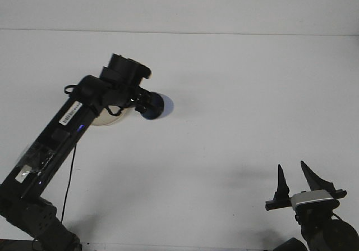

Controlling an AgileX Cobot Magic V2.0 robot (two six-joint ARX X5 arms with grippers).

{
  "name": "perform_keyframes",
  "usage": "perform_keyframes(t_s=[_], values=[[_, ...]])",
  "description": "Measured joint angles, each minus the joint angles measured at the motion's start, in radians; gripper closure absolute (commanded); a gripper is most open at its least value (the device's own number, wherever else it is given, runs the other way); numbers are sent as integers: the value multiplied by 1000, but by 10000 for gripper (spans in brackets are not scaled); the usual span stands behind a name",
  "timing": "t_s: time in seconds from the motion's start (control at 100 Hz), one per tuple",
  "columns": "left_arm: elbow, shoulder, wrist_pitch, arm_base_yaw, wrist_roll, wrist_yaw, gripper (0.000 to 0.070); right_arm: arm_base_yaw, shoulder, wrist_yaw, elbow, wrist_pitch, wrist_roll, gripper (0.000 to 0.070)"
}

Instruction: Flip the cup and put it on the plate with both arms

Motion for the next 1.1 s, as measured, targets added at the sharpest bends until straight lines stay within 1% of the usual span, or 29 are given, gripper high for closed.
perform_keyframes(t_s=[0.26,0.5,0.6,0.76,1.1], values=[[1,12,-21,299,5,-15,687,0,0,0,0,0,0,329],[1,103,-22,455,5,-15,687,0,0,0,0,0,0,329],[1,158,-21,482,5,-15,687,0,0,0,0,0,0,329],[1,228,-11,484,6,-14,687,0,0,0,0,0,0,329],[1,293,8,485,7,-15,687,0,0,0,0,0,0,329]])
